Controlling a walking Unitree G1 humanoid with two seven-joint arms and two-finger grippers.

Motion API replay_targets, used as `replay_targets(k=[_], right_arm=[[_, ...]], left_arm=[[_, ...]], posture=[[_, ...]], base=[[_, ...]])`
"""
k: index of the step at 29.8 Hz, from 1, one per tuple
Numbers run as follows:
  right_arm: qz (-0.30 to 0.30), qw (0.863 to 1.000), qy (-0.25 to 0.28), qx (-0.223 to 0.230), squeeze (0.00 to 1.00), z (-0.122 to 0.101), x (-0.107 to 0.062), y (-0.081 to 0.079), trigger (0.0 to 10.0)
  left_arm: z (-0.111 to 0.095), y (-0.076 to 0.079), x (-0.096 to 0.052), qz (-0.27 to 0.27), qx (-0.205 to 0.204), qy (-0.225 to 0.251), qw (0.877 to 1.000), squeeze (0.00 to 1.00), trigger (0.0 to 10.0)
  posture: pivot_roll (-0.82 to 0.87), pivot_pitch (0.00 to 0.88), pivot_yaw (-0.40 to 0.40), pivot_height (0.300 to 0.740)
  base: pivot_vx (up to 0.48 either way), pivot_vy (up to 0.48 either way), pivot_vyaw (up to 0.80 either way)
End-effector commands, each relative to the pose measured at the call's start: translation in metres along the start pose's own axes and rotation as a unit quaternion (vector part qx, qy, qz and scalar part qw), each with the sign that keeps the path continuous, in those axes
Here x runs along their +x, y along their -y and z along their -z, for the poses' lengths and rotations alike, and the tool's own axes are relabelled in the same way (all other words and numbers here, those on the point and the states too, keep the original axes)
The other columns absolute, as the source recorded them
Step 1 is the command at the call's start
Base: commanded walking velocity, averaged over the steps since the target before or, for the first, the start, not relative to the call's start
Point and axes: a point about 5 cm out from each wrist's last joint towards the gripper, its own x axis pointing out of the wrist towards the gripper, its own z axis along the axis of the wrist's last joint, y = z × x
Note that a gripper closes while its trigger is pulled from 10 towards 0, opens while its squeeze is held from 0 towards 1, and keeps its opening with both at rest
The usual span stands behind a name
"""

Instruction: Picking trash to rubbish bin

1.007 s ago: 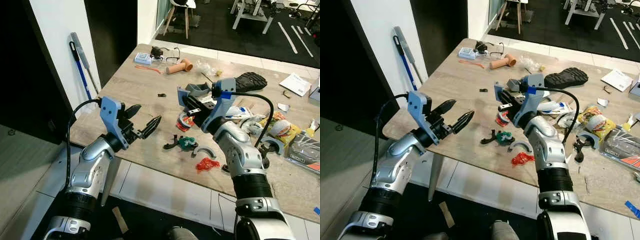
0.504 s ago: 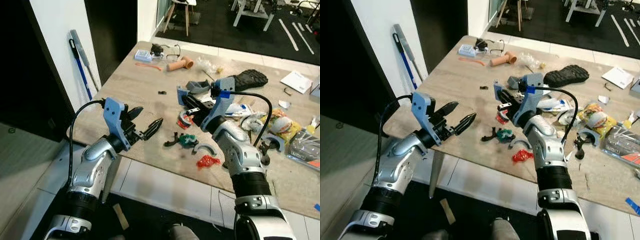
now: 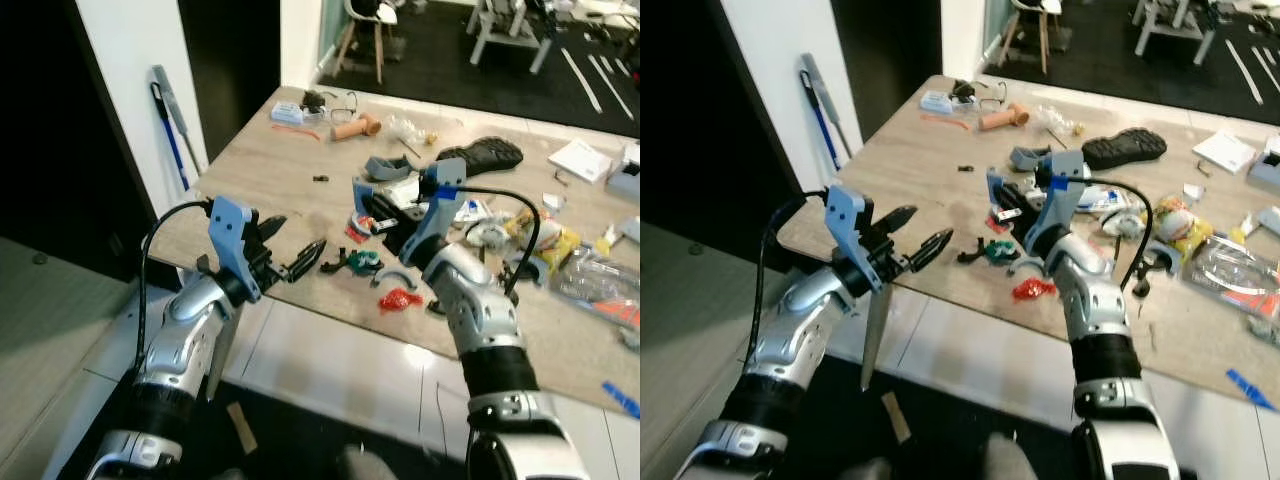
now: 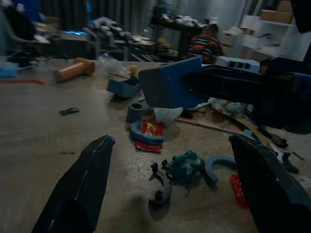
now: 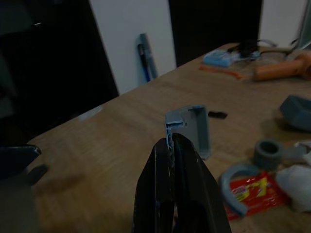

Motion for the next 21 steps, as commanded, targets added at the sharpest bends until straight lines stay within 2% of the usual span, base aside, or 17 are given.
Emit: replay_targets(k=[1, 21], right_arm=[[0.0, 1.0, -0.005, -0.002, 0.0, 0.0022, -0.0003, 0.0006, 10.0], [-0.005, 1.0, -0.01, -0.004, 0.0, 0.0043, 0.0006, 0.0003, 10.0]], left_arm=[[0.0057, 0.002, 0.0012, 0.001, -0.007, -0.009, 1.0, 0.0, 10.0], [0.0068, 0.0022, 0.0017, 0.004, -0.003, -0.011, 1.0, 0.0, 10.0]], posture=[[-0.04, 0.0, -0.038, 0.74], [-0.04, 0.0, -0.039, 0.74]], base=[[-0.349, 0.0, 0.0], [-0.354, 0.0, 0.0]])
